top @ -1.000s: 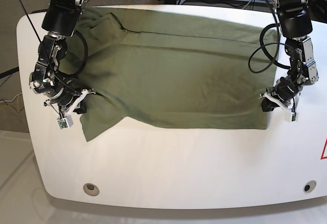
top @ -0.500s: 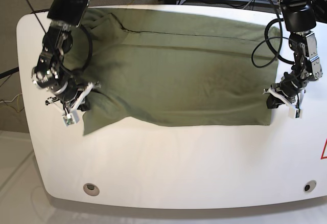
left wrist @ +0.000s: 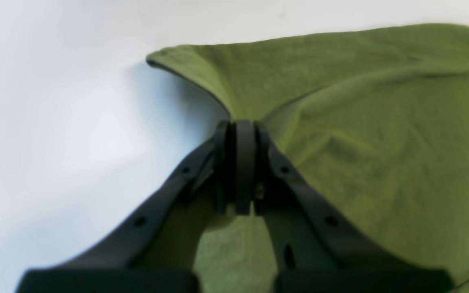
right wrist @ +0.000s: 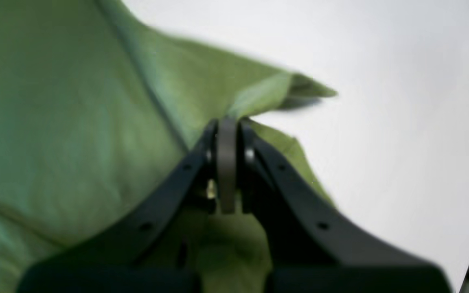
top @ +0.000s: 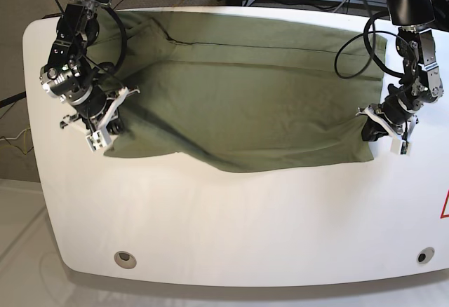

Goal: Fold the T-shirt properly
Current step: 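Lift the hem and fold it over the shirt toward the collar fold, then lay the hem down onto the folded shirt and open both grippers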

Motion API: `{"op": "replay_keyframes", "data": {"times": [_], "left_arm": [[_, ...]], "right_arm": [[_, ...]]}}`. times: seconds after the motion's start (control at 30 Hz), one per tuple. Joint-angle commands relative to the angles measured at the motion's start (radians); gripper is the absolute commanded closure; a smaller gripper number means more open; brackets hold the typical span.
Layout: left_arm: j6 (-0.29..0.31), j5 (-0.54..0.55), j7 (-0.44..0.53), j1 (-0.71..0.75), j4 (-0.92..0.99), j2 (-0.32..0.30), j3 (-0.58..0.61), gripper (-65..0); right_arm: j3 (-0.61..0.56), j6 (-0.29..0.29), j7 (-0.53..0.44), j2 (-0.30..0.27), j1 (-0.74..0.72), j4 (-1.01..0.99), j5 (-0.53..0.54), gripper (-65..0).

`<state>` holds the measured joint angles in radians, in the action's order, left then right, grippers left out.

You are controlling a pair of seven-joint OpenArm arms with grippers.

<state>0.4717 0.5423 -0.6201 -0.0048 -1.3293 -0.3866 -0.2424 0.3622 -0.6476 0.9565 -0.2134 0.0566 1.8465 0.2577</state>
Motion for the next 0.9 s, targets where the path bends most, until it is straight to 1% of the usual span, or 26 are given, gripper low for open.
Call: {"op": "replay_keyframes", "data": {"times": [0.0,0.03,0.1,0.37,0.43,0.7,0.77,0.87], "left_arm": [[-0.003,0.018,0.004,-0.003,-0.048,-0.021,-0.014,0.0],[-0.004,0.021,-0.003,0.0,-0.06,-0.021,-0.017,0.0],[-0.004,0.022,-0.007,0.007,-0.07,-0.022,-0.019,0.0],[-0.002,0.027,-0.017,0.044,-0.098,-0.024,-0.029,0.0],[0.003,0.042,-0.028,0.064,-0.119,-0.029,-0.057,0.0],[0.001,0.087,-0.053,0.102,-0.129,-0.047,-0.085,0.0],[0.002,0.119,-0.049,0.11,-0.123,-0.06,-0.104,0.0],[0.003,0.137,-0.053,0.119,-0.125,-0.069,-0.114,0.0]], "right_arm": [[0.023,0.0,-0.037,-0.035,-0.001,0.025,0.017,0.0],[0.029,0.0,-0.039,-0.048,0.004,0.021,0.016,0.0],[0.039,-0.002,-0.041,-0.054,0.016,0.02,0.017,0.0],[0.071,-0.007,-0.048,-0.062,0.057,0.015,0.019,0.0],[0.083,-0.013,-0.04,-0.06,0.067,0.026,0.026,0.0],[0.088,-0.015,-0.035,-0.056,0.096,0.038,0.024,0.0],[0.087,-0.023,-0.034,-0.059,0.092,0.05,0.023,0.0],[0.087,-0.023,-0.032,-0.057,0.096,0.056,0.025,0.0]]}}
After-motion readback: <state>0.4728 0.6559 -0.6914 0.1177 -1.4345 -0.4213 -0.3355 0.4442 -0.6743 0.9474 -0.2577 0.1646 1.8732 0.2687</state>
